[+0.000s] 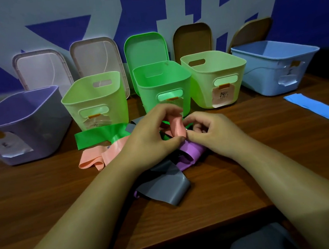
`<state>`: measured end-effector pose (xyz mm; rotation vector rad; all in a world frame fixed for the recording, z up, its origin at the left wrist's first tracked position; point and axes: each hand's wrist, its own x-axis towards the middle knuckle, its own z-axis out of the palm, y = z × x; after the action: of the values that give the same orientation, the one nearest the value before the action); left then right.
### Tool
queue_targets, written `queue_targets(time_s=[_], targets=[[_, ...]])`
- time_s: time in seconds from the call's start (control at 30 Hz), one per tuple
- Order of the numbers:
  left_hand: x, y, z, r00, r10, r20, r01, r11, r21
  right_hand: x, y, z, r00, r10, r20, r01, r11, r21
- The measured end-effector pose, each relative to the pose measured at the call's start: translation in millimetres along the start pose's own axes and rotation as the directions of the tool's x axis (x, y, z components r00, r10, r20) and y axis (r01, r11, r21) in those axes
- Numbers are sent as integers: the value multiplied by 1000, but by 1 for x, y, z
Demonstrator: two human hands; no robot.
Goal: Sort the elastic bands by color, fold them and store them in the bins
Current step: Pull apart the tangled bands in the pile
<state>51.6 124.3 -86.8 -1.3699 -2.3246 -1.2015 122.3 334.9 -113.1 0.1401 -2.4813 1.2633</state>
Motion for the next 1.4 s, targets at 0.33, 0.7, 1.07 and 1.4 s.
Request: queue_targets(time_s=[0.33,0.7,1.07,1.4], targets=[[0,1,2,995,-103,8,102,970,-220,0,1,1,998,-35,-51,34,999,-26],[-1,-7,0,992,-125,-2,125,992,-17,1,2,3,996,-47,-79,43,998,-56],[-1,-10,3,994,-107,32,100,977,189,1,3,3,997,-72,-38,64,978,-197],[-2,-15,-3,992,-123,23,117,974,195,0,10,0,994,102,31,-93,972,-214]])
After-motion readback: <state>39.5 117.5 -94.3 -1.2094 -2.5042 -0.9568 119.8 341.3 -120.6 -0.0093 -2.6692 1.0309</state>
